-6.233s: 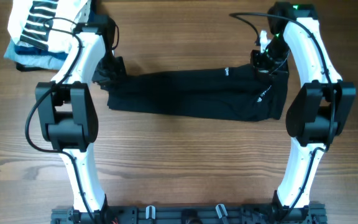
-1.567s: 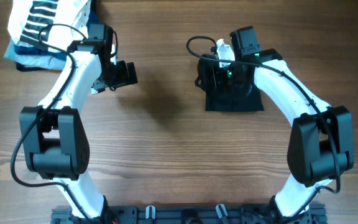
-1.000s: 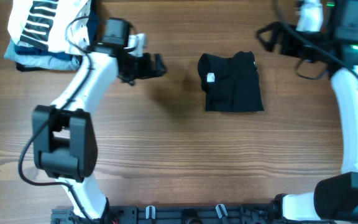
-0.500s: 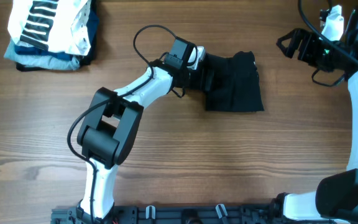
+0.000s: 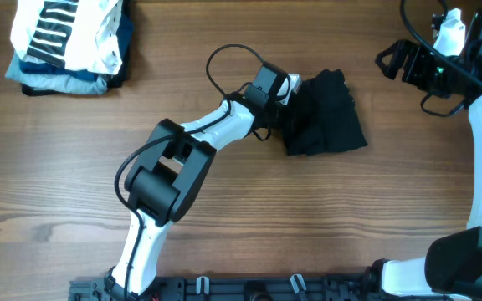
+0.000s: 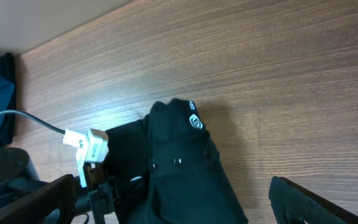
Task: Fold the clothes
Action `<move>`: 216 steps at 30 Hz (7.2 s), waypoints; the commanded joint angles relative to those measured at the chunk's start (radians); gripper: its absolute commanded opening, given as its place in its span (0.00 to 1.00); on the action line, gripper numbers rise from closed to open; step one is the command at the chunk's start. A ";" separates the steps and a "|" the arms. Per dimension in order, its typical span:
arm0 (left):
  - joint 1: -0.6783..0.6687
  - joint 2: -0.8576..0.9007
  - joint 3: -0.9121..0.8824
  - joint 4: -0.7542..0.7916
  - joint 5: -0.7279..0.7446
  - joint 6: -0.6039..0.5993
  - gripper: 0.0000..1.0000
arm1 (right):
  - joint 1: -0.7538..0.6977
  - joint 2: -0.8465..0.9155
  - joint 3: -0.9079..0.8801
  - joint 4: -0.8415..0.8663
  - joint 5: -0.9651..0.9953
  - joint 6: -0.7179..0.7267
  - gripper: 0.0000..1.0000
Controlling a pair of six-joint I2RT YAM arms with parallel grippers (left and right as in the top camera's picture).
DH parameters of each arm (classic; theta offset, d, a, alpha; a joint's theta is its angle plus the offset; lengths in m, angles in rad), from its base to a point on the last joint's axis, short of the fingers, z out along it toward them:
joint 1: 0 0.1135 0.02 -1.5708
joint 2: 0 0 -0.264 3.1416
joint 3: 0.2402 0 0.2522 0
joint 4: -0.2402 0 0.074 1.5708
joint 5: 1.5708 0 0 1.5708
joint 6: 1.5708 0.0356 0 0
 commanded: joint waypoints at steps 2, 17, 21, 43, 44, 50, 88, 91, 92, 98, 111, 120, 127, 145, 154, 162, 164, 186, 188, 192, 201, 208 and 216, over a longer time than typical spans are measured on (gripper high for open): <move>0.037 -0.010 -0.016 -0.049 0.005 -0.078 0.04 | 0.002 0.013 0.001 -0.005 0.019 -0.003 1.00; 0.482 -0.463 -0.016 0.125 0.035 -0.304 0.04 | 0.003 0.056 -0.048 -0.004 0.019 0.000 0.99; 0.616 -0.463 -0.016 0.264 0.030 -0.313 0.04 | 0.003 0.058 -0.123 0.019 0.019 0.000 1.00; 0.969 -0.169 -0.016 0.491 -0.141 -0.520 0.04 | 0.003 0.060 -0.226 0.042 0.018 -0.003 0.99; 0.969 -0.174 -0.016 0.444 -0.123 -0.466 0.04 | 0.003 0.060 -0.226 0.044 0.018 -0.003 1.00; 0.984 -0.218 -0.016 0.214 -0.123 -0.336 0.53 | 0.003 0.060 -0.226 0.048 0.014 -0.003 0.99; 0.979 -0.313 0.145 0.019 -0.449 0.537 1.00 | 0.092 0.023 0.119 -0.053 0.087 -0.131 1.00; 0.979 -0.504 0.145 -0.027 -0.446 0.530 1.00 | 0.092 0.000 0.345 -0.200 0.117 -0.197 0.99; 0.979 -0.549 0.145 -0.032 -0.446 0.531 1.00 | 0.092 -0.011 0.399 -0.235 0.117 -0.211 1.00; 0.980 -0.680 0.145 -0.034 -0.446 0.531 1.00 | 0.093 -0.152 0.485 -0.327 0.031 -0.216 1.00; 0.980 -0.681 0.145 -0.447 -0.446 0.531 1.00 | 0.092 -0.327 0.483 -0.393 0.066 0.280 1.00; 0.980 -0.681 0.145 -0.618 -0.446 0.531 1.00 | 0.273 -0.793 -0.375 0.406 0.360 0.086 1.00; 0.980 -0.681 0.145 -0.618 -0.446 0.531 1.00 | 0.273 -1.297 -1.180 0.880 0.359 0.133 1.00; 0.980 -0.681 0.145 -0.618 -0.446 0.531 1.00 | 0.272 -1.567 -1.554 0.939 0.295 0.153 1.00; 0.980 -0.681 0.145 -0.618 -0.446 0.531 1.00 | 0.272 -1.566 -1.554 0.939 0.295 0.154 1.00; 0.977 -0.719 0.145 -0.628 -0.446 0.531 1.00 | 0.272 -1.566 -1.554 0.939 0.295 0.153 1.00; 0.960 -0.766 0.145 -0.642 -0.446 0.531 1.00 | 0.272 -1.566 -1.554 0.939 0.295 0.153 1.00; 0.747 -1.624 -0.620 -0.403 -0.278 0.521 1.00 | 0.272 -1.566 -1.554 0.939 0.295 0.154 1.00; 0.719 -1.744 -0.768 -0.222 -0.254 0.418 1.00 | 0.272 -1.566 -1.554 0.939 0.295 0.154 1.00; 0.691 -1.960 -1.082 0.103 -0.257 0.314 1.00 | 0.272 -1.566 -1.554 0.939 0.295 0.153 1.00; 0.671 -2.169 -1.437 0.454 -0.271 0.218 1.00 | 0.272 -1.566 -1.554 0.939 0.295 0.153 1.00; 0.671 -2.249 -1.497 0.437 -0.292 0.211 1.00 | 0.272 -1.566 -1.554 0.939 0.295 0.154 1.00; 0.671 -2.249 -1.497 0.193 -0.291 0.209 1.00 | 0.272 -1.566 -1.554 0.939 0.295 0.153 1.00</move>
